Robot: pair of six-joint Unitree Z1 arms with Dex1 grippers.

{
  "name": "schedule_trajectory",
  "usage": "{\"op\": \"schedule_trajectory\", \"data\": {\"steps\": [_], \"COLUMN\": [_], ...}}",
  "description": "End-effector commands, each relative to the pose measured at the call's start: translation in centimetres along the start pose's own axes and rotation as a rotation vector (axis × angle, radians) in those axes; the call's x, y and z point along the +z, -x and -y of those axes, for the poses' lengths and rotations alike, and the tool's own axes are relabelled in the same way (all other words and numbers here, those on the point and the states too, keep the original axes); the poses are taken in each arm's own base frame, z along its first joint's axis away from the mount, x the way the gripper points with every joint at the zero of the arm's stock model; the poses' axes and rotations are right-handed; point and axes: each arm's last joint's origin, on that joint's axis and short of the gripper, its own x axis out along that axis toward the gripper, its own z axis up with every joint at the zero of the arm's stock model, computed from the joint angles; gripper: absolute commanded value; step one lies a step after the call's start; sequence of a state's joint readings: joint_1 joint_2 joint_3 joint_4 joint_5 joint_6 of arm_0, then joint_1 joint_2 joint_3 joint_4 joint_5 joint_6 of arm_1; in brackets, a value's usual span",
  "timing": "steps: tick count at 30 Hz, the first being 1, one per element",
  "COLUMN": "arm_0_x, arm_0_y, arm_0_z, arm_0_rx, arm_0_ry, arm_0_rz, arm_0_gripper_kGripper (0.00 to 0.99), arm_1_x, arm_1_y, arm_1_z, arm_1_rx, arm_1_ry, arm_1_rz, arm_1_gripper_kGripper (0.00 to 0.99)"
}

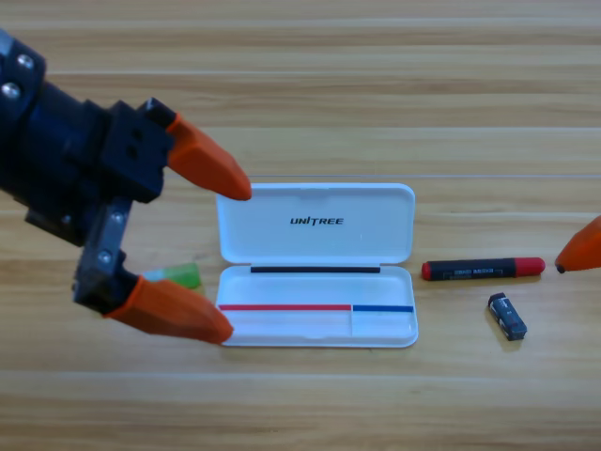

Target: Clean up eraser and pencils

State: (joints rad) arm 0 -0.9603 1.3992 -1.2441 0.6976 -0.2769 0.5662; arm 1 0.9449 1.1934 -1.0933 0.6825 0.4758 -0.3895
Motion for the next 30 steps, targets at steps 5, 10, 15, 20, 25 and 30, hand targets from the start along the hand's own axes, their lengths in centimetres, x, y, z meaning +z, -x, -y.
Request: {"op": "schedule_trajectory", "data": {"steps": [5, 10, 15, 20, 25, 30], "arm_0_x": [-0.2, -0.3, -0.4, -0.4, -0.4, -1.3], "arm_0_y": [-2.6, -2.3, -1.1, 0.8, 3.0, 2.8], "arm_0_z": [-0.1, 0.0, 0.3, -0.2, -2.4, -5.4], "arm_0_rx": [-0.051, -0.037, -0.002, 0.110, 0.178, 0.243], "arm_0_ry": [-0.016, -0.023, -0.032, -0.045, -0.025, 0.000], "arm_0_rz": [-0.071, -0.070, -0.064, -0.095, -0.144, -0.302], "arm_0_gripper_kGripper": [0.962, 0.966, 0.971, 0.971, 0.971, 0.969], "arm_1_x": [-0.3, -0.6, -0.9, -1.6, -2.2, -3.9], "arm_1_y": [-1.6, -0.3, 0.8, 0.2, -1.9, -4.8], "arm_1_z": [0.2, -0.6, -1.3, -0.8, 2.5, 6.6], "arm_1_rx": [0.045, 0.028, 0.016, -0.020, -0.187, -0.393], "arm_1_ry": [-0.007, -0.003, -0.004, -0.050, -0.217, -0.413], "arm_1_rz": [-0.057, -0.024, 0.002, -0.040, -0.172, -0.358], "arm_1_gripper_kGripper": [0.983, 0.983, 0.983, 0.983, 0.983, 0.982]}}
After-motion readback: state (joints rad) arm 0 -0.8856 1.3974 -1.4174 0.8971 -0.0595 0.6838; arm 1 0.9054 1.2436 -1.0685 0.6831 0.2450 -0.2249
